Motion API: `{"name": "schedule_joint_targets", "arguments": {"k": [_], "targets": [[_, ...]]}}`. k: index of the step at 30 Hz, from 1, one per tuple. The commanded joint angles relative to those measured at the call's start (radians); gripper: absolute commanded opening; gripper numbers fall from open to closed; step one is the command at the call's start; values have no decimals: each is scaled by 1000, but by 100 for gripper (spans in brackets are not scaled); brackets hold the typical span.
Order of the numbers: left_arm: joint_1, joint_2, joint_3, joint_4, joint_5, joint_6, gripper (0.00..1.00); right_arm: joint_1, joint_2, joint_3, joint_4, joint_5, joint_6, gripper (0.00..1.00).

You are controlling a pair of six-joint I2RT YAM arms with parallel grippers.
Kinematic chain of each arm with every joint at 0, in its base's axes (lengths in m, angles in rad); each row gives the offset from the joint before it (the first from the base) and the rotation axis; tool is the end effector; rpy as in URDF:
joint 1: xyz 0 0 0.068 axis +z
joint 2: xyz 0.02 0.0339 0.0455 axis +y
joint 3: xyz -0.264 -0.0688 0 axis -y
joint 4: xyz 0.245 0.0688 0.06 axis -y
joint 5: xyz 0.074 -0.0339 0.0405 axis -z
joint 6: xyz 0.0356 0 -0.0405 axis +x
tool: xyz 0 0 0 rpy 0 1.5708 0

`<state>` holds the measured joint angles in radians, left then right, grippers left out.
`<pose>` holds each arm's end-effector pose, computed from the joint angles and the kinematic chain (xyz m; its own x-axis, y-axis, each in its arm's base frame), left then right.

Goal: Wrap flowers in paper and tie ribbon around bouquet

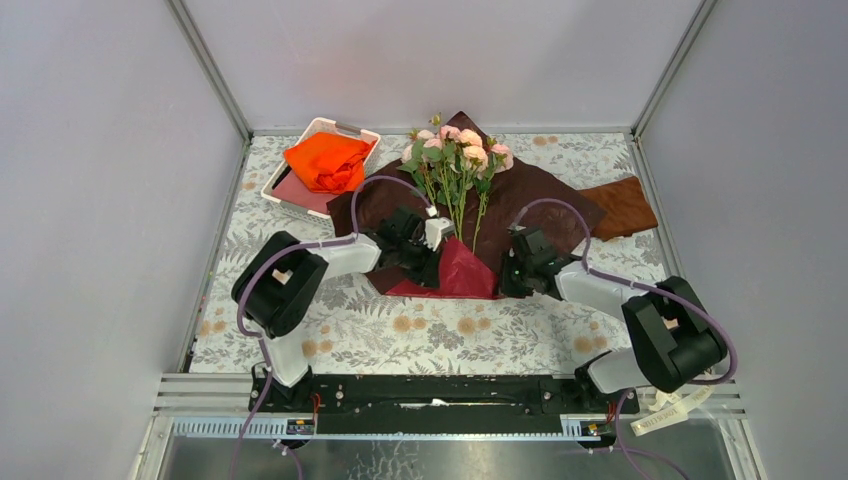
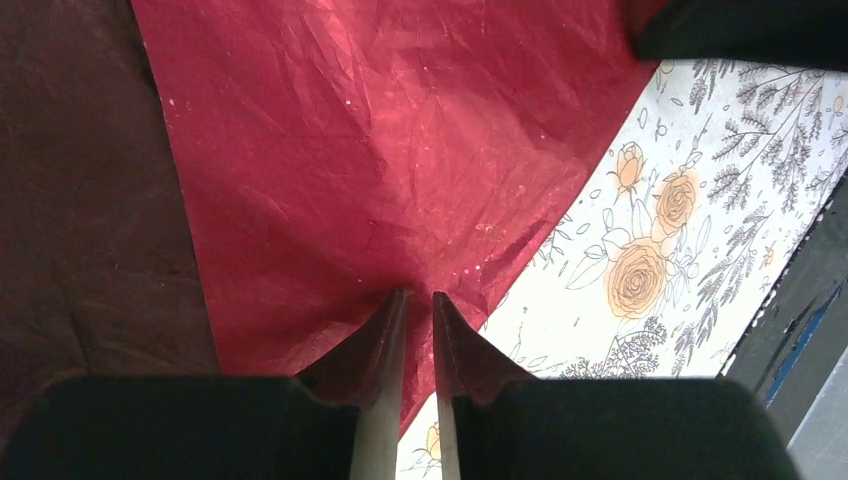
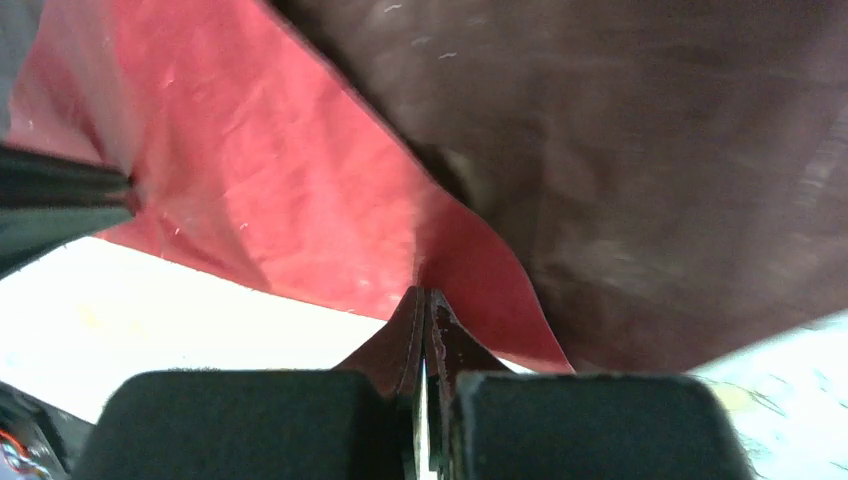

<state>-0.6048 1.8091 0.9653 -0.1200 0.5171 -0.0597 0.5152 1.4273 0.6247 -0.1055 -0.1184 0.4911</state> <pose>0.2778 -0.2134 0.1407 -0.7178 0.4331 -0.5452 0.6846 0.5816 -0.4394 0.2267 0.1332 0.1541 -0.8655 0.0481 -0.4986 -0.1637 0.9136 0.3723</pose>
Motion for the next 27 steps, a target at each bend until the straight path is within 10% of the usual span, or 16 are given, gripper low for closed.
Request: {"name": "schedule_joint_targets", "arguments": {"k": [1, 7, 12, 17, 27], "targets": [[19, -11, -53, 21, -24, -4, 23, -111, -60, -58, -40, 52, 97, 0], [24, -29, -88, 68, -31, -5, 23, -233, -224, -97, -130, 161, 112, 0], [23, -34, -96, 77, -27, -7, 23, -470, -347, -80, -51, 88, 124, 29], [23, -37, -106, 89, -32, -7, 23, -691, -217, -30, 137, 81, 171, 81], [12, -57, -72, 77, -68, 35, 23, -744, 182, 177, 203, -13, 81, 82]]}}
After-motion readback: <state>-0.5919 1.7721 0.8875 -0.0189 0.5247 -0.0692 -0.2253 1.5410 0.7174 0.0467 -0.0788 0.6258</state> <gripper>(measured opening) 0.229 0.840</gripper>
